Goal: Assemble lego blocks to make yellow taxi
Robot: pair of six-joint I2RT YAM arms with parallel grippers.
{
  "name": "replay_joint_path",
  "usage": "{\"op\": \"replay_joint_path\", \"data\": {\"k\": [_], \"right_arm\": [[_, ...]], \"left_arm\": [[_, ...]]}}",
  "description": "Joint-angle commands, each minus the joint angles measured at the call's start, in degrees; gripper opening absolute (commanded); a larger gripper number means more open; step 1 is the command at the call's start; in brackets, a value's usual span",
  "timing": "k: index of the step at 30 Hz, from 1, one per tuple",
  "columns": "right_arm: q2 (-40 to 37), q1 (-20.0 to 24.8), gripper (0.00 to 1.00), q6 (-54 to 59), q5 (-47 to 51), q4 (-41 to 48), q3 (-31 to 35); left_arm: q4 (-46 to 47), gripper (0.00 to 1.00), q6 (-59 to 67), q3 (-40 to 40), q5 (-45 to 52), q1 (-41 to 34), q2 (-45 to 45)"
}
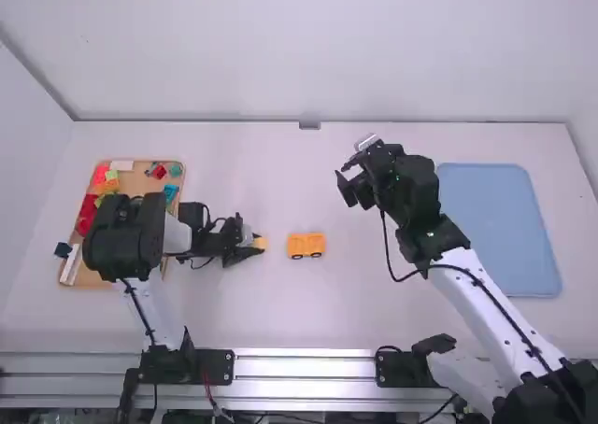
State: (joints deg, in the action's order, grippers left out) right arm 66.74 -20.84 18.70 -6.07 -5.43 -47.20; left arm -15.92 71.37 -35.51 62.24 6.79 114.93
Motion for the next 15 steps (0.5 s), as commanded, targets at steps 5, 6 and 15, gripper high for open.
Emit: {"op": "replay_joint_path", "data": {"k": [5, 6, 15], "right_arm": [[0.48, -0.22, 0.99, 2.45, -0.33, 1.22, -2.23], [0.48, -0.22, 0.99, 3.32, -0.37, 2.80, -2.23], [9.99, 4.31, 0.99, 21.94, -29.75, 8.02, 1.88]], "left_arm": [[-3.45, 0.15, -6.54, 2.08, -2.97, -0.07, -3.28], [-3.39, 0.12, -8.11, 2.10, -2.99, -0.04, -5.31], [7.02, 0.12, -9.49, 2.10, -2.73, -1.86, -23.93]]}}
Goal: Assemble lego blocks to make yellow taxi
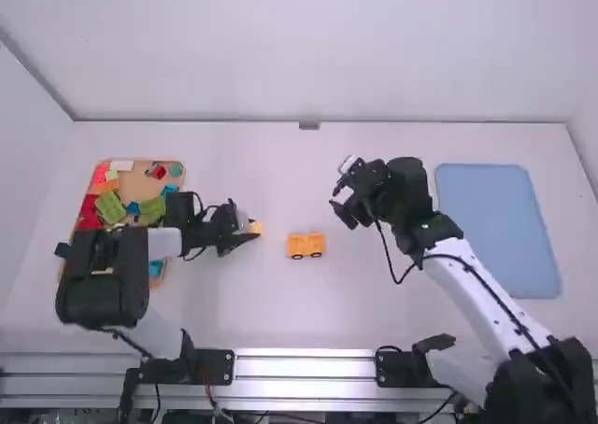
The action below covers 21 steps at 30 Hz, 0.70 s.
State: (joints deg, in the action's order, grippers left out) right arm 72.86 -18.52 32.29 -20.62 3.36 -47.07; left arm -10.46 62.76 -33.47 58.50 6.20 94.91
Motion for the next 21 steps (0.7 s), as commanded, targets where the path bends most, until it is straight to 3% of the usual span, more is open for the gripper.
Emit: {"op": "replay_joint_path", "data": {"k": [1, 5, 10, 14, 18, 21], "right_arm": [[6.45, 3.08, 0.98, 11.28, -20.85, -2.05, 2.93], [17.88, 5.44, 0.99, 26.32, -37.40, -6.47, 5.64], [26.43, 6.12, 0.99, 37.46, -45.20, -5.95, 5.64], [28.22, 7.08, 0.98, 37.99, -44.63, -5.73, 5.64], [28.00, 10.78, 0.99, 37.51, -44.74, -7.19, 5.64], [28.02, 12.20, 0.98, 32.46, -45.53, -7.28, 5.66]], "left_arm": [[2.64, 0.12, -0.85, 0.07, 0.98, -1.88, -5.49], [4.39, 0.12, -1.11, 0.07, 2.89, -5.42, -8.92], [2.99, 0.12, -3.21, 0.07, 2.51, -8.52, -8.76], [2.91, 0.12, -3.39, 0.07, 0.66, -9.81, -8.76], [3.10, 0.12, -3.41, 0.07, 0.63, -10.36, -8.76], [3.61, 0.12, -3.43, 0.07, 0.98, -10.38, -8.76]]}}
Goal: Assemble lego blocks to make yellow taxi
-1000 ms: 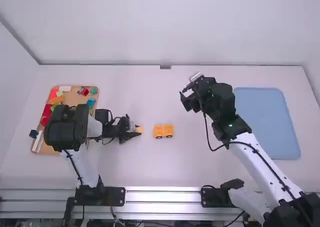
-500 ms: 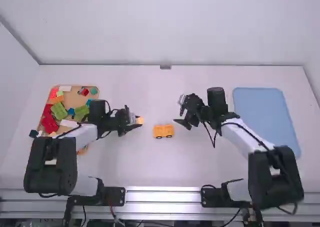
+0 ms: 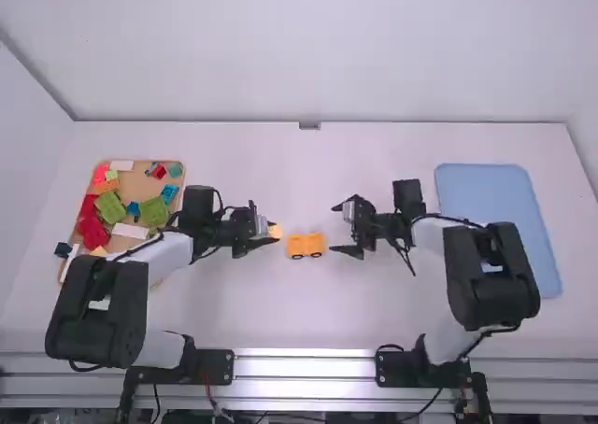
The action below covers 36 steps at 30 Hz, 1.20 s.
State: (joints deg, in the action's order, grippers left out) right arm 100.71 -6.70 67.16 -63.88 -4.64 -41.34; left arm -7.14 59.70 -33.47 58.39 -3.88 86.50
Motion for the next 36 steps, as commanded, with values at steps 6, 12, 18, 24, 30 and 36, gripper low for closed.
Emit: {"op": "replay_joint_path", "data": {"k": [6, 12, 18, 24, 30, 36], "right_arm": [[2.12, -3.61, 0.99, 0.57, 1.11, 0.52, 1.31], [6.69, -8.44, 0.99, -10.75, 7.80, -14.49, 3.08], [11.47, -8.72, 0.99, -9.97, 4.76, -15.02, 2.01], [15.76, -7.98, 0.99, -11.96, 1.20, -13.94, -2.47], [20.00, -8.76, 0.98, -9.27, -0.42, -14.58, -4.52], [21.27, -9.99, 0.98, -8.48, -0.46, -13.31, -4.63]], "left_arm": [[0.07, 0.12, -0.35, 0.07, 1.07, -0.35, -0.35], [0.07, 0.12, -1.55, 0.07, 1.05, -0.31, -0.35], [0.33, 0.12, -2.91, 0.07, 0.70, -0.31, -0.35], [0.11, 0.11, -2.89, 0.07, 0.87, -0.31, -0.35], [0.17, 0.11, -2.89, 0.07, 0.48, -2.73, -0.22], [-1.99, 0.09, -2.93, 0.07, 0.42, -6.19, 1.92]]}}
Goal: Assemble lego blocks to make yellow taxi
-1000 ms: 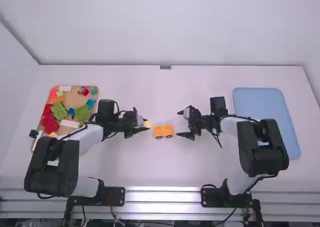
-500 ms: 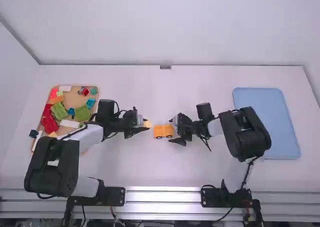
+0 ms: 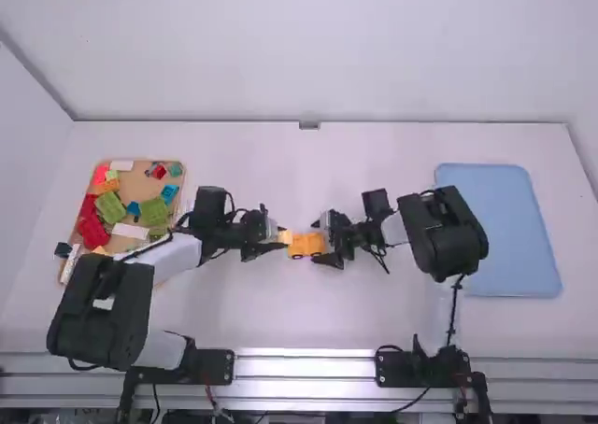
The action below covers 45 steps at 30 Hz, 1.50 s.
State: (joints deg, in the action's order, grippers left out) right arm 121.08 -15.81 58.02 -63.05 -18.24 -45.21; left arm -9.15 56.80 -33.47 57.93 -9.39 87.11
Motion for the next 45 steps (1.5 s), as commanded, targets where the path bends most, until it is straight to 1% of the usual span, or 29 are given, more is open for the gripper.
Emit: {"op": "replay_joint_path", "data": {"k": [1, 4, 5, 9, 11, 12, 13, 16, 17, 18, 20, 21, 25, 34, 41, 45], "right_arm": [[0.85, -1.49, 0.98, 1.57, -0.90, 0.63, -0.48], [0.85, -1.92, 0.99, 3.61, 0.55, -0.15, 0.33], [0.85, -1.92, 0.98, 3.30, 0.42, -1.73, 0.72], [0.85, -1.57, 0.92, 0.63, 0.46, -5.64, 1.70], [0.85, -0.81, 0.88, 0.42, 0.24, -6.45, 2.27], [0.87, -0.57, 0.83, 0.85, 0.09, -6.86, 2.71], [0.87, -0.57, 0.83, 1.09, 0.09, -6.97, 2.84], [0.87, -1.49, 0.66, 1.90, 0.68, -7.02, 3.26], [0.87, -1.92, 0.63, 1.14, 1.90, -7.06, 3.23], [0.87, -2.08, 0.63, 0.76, 2.54, -7.08, 3.23], [0.87, -2.99, 0.59, 0.28, 5.05, -7.04, 3.23], [0.87, -3.17, 0.55, 0.28, 5.22, -7.02, 3.23], [0.87, -3.74, 0.54, 0.28, 5.03, -7.06, 3.23], [0.85, -2.21, 0.55, -0.83, 4.39, -7.10, 3.23], [0.85, -2.16, 0.55, -1.20, 4.39, -7.10, 3.23], [0.85, -2.25, 0.55, -1.22, 4.37, -7.30, 3.23]], "left_arm": [[-1.18, 0.07, -0.66, 0.07, 0.90, -0.94, 2.34], [-5.38, 0.06, -5.60, -0.11, 0.98, -0.83, 5.51], [-7.23, 0.07, -6.45, -0.24, 1.33, -0.63, 7.28], [-8.98, 0.06, -6.43, -0.87, 1.55, -1.44, 10.99], [-8.87, 0.06, -6.45, -1.53, 1.57, -2.16, 12.41], [-8.96, 0.05, -6.40, -1.97, 1.57, -2.67, 13.09], [-8.96, 0.05, -6.38, -2.01, 1.57, -2.73, 13.18], [-9.18, 0.04, -6.21, -2.78, 0.98, -3.87, 13.62], [-9.38, 0.03, -6.21, -2.89, 0.92, -4.22, 13.62], [-9.38, 0.03, -6.19, -2.93, 0.98, -4.24, 13.62], [-9.40, 0.02, -5.99, -2.99, 0.55, -4.09, 13.73], [-9.62, 0.02, -6.03, -2.99, 0.07, -4.15, 13.86], [-9.25, 0.02, -6.01, -2.91, -1.07, -4.02, 14.93], [-7.10, 0.02, -5.70, -2.73, -2.58, -4.35, 15.12], [-7.48, 0.02, -3.80, -2.23, -3.02, -4.50, 15.12], [-7.41, 0.02, -3.85, -2.19, -4.79, -4.48, 15.45]]}}
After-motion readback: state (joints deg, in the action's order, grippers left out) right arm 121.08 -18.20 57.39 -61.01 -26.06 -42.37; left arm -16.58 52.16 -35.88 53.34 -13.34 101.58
